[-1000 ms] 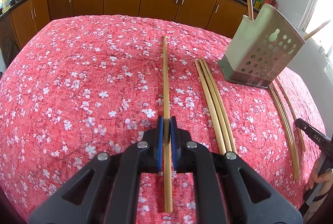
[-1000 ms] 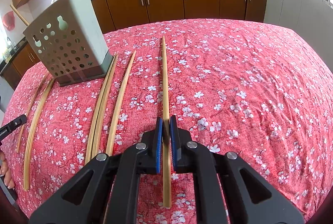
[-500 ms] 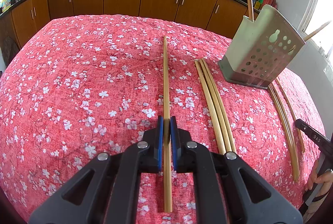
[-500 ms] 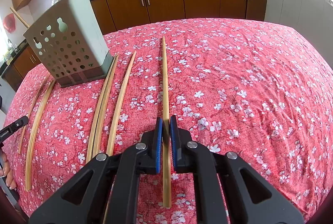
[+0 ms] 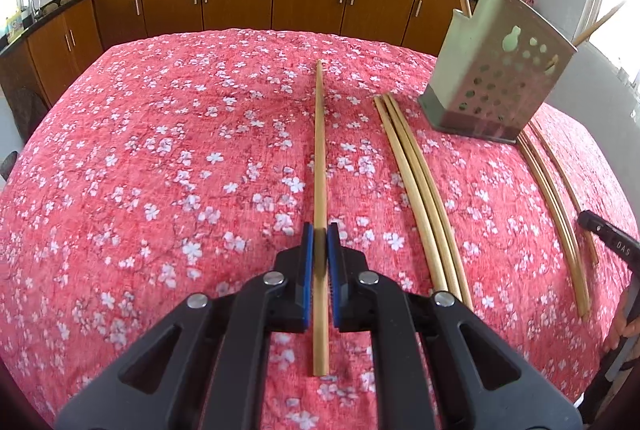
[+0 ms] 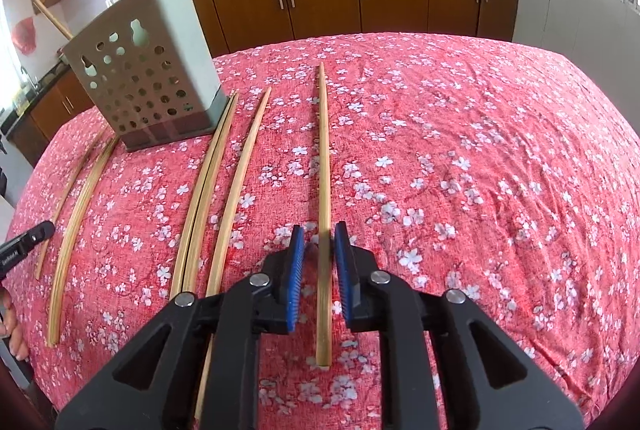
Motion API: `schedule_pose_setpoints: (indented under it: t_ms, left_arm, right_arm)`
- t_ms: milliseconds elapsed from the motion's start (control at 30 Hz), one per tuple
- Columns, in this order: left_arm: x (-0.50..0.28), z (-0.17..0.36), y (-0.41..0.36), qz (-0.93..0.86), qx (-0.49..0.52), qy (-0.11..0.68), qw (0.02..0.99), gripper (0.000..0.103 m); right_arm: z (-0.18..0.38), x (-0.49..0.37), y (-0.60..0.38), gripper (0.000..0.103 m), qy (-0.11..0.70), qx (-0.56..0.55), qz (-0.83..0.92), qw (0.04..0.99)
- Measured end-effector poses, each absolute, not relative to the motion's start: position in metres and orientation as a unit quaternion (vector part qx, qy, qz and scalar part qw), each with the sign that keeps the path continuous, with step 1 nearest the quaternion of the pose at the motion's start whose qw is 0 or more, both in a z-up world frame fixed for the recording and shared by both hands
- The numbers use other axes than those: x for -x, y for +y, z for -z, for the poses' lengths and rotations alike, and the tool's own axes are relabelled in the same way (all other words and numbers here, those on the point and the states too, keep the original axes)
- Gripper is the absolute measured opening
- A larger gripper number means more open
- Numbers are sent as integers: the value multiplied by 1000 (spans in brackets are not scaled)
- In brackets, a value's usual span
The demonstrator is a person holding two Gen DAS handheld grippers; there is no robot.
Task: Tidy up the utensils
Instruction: 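Lift both chopsticks and carry them above the utensil holder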
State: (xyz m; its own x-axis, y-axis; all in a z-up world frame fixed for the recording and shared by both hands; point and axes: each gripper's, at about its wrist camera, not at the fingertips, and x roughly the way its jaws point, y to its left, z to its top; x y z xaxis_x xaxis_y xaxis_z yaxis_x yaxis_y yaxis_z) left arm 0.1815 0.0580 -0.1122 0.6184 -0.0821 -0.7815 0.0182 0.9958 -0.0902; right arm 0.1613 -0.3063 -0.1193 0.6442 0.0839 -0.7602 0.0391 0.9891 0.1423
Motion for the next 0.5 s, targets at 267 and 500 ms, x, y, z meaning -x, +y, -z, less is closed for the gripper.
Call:
schedule_pose_setpoints:
  t_ms: [267,500]
  left_arm:
    - [-182,98,57,26,31,429,902,8]
    - [-170,50,68,31,64,368,927,8]
  right_arm:
    - [97,-155,-318,8,390,-91,-9,916]
    - [54,-143,-326,8,322,-97,-4,942]
